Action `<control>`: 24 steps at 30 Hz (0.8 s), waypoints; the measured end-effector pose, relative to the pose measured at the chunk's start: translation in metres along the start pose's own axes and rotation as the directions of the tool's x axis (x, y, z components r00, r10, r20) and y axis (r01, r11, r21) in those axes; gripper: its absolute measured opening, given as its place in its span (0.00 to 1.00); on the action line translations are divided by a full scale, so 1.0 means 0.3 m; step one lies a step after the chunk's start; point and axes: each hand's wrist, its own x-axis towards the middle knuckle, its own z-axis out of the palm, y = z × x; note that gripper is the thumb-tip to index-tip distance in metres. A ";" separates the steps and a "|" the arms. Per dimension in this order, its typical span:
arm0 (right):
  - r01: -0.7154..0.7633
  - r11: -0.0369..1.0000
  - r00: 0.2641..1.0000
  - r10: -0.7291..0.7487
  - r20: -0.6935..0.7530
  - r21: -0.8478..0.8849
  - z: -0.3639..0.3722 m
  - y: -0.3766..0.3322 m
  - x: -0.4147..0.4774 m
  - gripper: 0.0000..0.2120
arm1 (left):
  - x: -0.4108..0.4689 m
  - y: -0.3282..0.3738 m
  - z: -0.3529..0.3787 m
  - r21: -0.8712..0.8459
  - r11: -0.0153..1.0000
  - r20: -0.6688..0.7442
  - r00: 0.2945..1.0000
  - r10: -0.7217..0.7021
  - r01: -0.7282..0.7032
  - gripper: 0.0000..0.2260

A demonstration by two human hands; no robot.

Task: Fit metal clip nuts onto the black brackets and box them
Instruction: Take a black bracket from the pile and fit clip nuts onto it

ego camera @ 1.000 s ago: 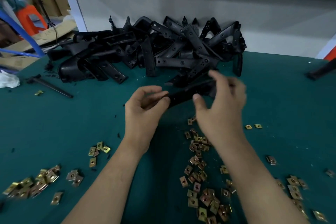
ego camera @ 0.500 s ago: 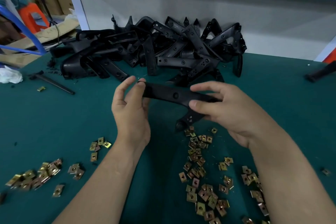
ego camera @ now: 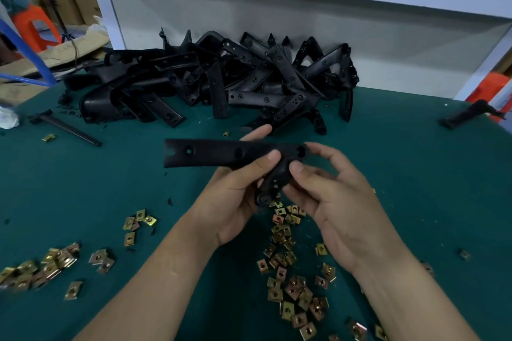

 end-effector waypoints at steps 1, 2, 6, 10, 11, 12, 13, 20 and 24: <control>-0.023 0.999 0.999 0.023 0.031 0.022 -0.015 0.004 -0.007 0.16 | -0.003 -0.002 0.001 0.003 1.000 0.026 1.000 -0.017 0.017 0.24; -0.052 0.998 0.996 0.049 0.070 0.039 -0.029 0.010 -0.013 0.16 | -0.005 -0.004 0.002 -0.008 0.999 0.048 0.998 -0.036 0.036 0.24; -0.147 0.980 0.976 0.123 0.178 0.132 -0.055 0.022 -0.023 0.16 | -0.006 -0.006 -0.006 -0.014 0.997 0.111 0.991 -0.080 0.082 0.23; -0.013 0.994 0.999 0.009 0.032 0.104 -0.060 0.036 -0.003 0.14 | -0.005 -0.024 -0.005 0.059 0.996 0.168 0.983 -0.078 0.069 0.25; 0.004 0.999 1.000 -0.004 -0.006 0.041 -0.064 0.039 0.001 0.13 | -0.003 -0.031 0.001 0.056 0.997 0.154 0.986 -0.061 0.053 0.26; 0.019 0.996 0.999 -0.021 -0.030 -0.084 -0.073 0.040 0.000 0.10 | 0.001 -0.036 0.005 0.030 0.999 0.122 0.992 -0.038 0.035 0.27; 0.045 0.951 0.998 -0.058 -0.035 -0.305 -0.089 0.040 -0.001 0.09 | 0.006 -0.038 0.007 -0.013 1.000 0.073 0.997 -0.011 0.012 0.27; 0.218 0.203 0.966 0.094 0.240 -0.955 -0.137 0.057 -0.013 0.23 | 0.040 -0.030 -0.024 -0.135 0.985 -0.260 0.963 0.074 -0.112 0.17; 0.290 0.267 0.956 -0.046 0.289 -0.919 -0.133 0.070 -0.013 0.08 | 0.041 -0.034 -0.029 -0.056 0.995 -0.296 0.954 0.059 -0.079 0.22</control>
